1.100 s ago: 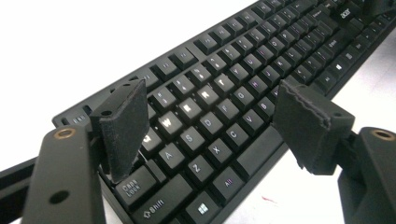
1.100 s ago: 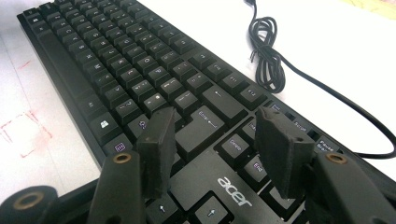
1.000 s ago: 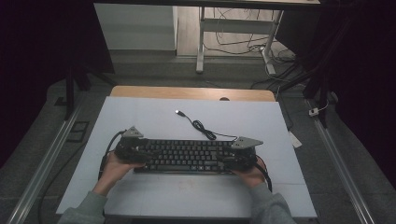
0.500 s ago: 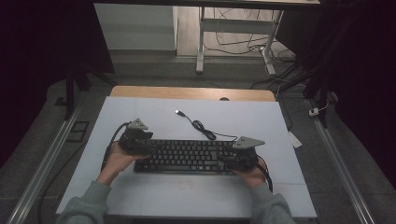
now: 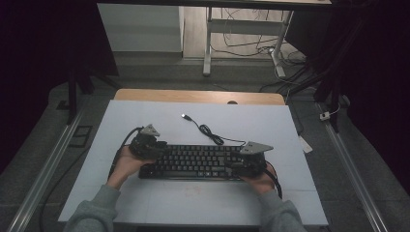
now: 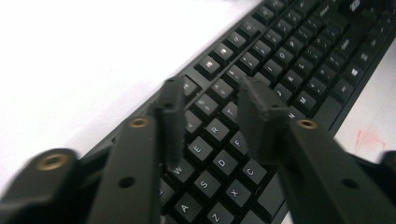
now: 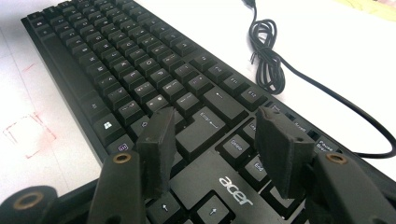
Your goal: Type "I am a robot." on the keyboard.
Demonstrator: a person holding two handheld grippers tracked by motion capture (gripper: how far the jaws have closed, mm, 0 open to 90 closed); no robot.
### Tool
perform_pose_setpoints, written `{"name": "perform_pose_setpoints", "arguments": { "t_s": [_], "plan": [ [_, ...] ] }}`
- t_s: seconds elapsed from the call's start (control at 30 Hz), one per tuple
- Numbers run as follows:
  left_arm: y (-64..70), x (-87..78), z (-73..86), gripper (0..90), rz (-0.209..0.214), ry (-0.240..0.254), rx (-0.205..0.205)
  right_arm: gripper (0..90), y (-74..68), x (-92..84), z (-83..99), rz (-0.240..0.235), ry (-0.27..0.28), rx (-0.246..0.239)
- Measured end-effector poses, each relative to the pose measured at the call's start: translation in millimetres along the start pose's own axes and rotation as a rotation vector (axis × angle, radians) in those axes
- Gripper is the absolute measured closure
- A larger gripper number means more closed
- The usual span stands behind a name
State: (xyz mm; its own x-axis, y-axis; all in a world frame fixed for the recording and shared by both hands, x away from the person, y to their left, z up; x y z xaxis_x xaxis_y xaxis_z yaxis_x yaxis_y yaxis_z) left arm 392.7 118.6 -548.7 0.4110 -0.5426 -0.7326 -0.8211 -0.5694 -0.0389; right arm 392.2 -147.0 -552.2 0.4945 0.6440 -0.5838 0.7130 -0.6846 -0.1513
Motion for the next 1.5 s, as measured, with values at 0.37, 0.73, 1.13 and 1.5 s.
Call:
{"name": "perform_pose_setpoints", "arguments": {
  "t_s": [0.37,0.73,1.13,1.5],
  "plan": [
    [7.0,18.3,8.2,88.9,0.039,-0.055,0.035,48.3,0.4,0.6,0.2,0.002,-0.002,-0.004],
    [8.3,27.6,12.6,88.9,0.029,-0.072,0.041,48.3,1.1,0.7,0.6,0.005,-0.004,-0.005],
    [8.4,31.4,14.3,88.9,0.018,-0.074,0.041,48.3,1.5,0.4,0.7,0.006,-0.004,-0.004],
    [9.7,27.7,10.7,89.0,0.003,-0.052,0.044,48.3,1.5,0.6,0.7,0.007,-0.004,-0.007]
  ]
}}
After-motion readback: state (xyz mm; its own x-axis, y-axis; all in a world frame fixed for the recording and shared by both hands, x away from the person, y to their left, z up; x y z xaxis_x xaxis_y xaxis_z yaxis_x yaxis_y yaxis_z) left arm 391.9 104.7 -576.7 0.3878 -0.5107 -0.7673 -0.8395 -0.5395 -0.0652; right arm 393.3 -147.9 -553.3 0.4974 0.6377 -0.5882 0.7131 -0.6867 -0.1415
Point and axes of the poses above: each handheld gripper's, and its own axes: x roughly forward along the jaws, z roughly out of its underside, y roughly to its right, the point moved 9 cm from there along x, roughly forward along the jaws, and after that the axes turned 12 degrees about x, right-handed, at the moved point
